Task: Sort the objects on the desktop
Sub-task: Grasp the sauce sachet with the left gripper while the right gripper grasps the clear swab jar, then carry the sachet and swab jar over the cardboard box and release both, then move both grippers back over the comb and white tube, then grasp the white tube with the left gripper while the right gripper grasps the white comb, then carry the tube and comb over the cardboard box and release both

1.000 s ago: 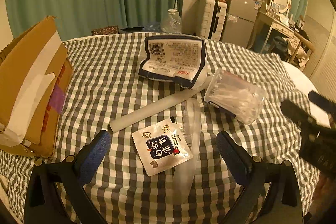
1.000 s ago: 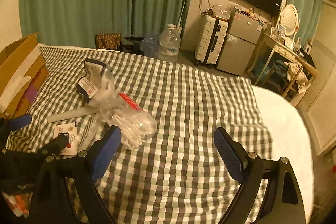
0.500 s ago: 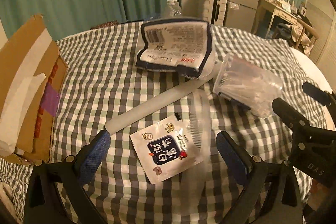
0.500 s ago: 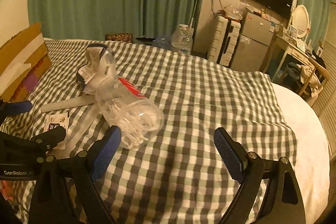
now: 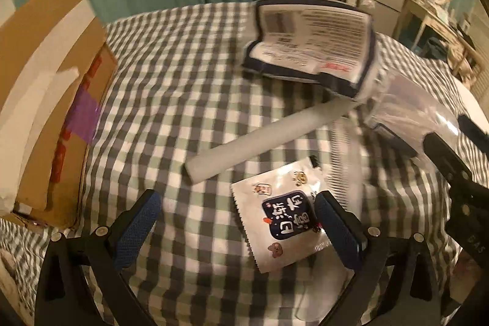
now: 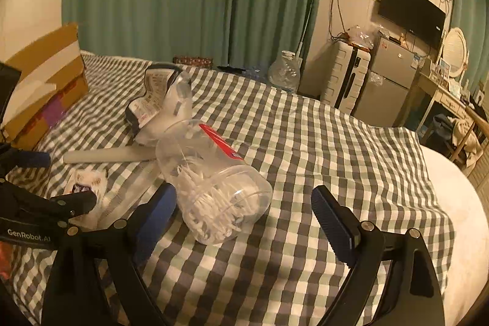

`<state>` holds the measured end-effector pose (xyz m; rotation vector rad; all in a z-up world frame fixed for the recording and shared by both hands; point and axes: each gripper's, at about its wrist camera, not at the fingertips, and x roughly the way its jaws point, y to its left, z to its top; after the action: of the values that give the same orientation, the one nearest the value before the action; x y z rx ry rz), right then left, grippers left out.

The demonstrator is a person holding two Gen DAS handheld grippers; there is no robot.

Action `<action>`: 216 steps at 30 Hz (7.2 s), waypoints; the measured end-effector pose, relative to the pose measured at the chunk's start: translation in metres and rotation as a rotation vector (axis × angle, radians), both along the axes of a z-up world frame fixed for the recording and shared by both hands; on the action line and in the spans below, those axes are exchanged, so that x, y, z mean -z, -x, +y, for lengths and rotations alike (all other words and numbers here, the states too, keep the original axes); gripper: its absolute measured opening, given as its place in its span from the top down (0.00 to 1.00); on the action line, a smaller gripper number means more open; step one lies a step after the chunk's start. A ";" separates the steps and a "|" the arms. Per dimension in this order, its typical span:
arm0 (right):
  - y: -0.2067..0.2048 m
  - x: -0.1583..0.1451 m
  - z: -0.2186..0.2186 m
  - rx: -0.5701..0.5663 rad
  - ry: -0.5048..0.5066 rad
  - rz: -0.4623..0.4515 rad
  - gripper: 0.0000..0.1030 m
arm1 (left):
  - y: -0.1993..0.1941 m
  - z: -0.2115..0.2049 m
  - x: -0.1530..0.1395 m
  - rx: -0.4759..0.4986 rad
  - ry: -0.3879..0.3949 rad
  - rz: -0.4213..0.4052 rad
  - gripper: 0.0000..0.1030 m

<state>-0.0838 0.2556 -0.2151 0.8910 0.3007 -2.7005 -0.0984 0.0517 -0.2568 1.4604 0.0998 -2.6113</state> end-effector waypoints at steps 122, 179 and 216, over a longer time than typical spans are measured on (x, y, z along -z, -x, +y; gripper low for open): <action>-0.124 -0.197 -0.079 -0.039 0.080 0.056 0.15 | -0.119 -0.093 -0.183 0.023 -0.047 0.306 0.00; -0.048 0.020 -0.006 -0.076 -0.054 -0.142 0.41 | 0.028 0.018 0.001 0.440 -0.013 0.042 0.62; -0.052 -0.030 0.032 -0.075 0.114 -0.156 0.74 | -0.010 0.000 -0.025 0.448 -0.069 0.037 0.93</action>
<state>-0.0314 0.2879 -0.1849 1.0271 0.1428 -2.5339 -0.0886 0.0517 -0.2319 1.6152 -0.1537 -3.0095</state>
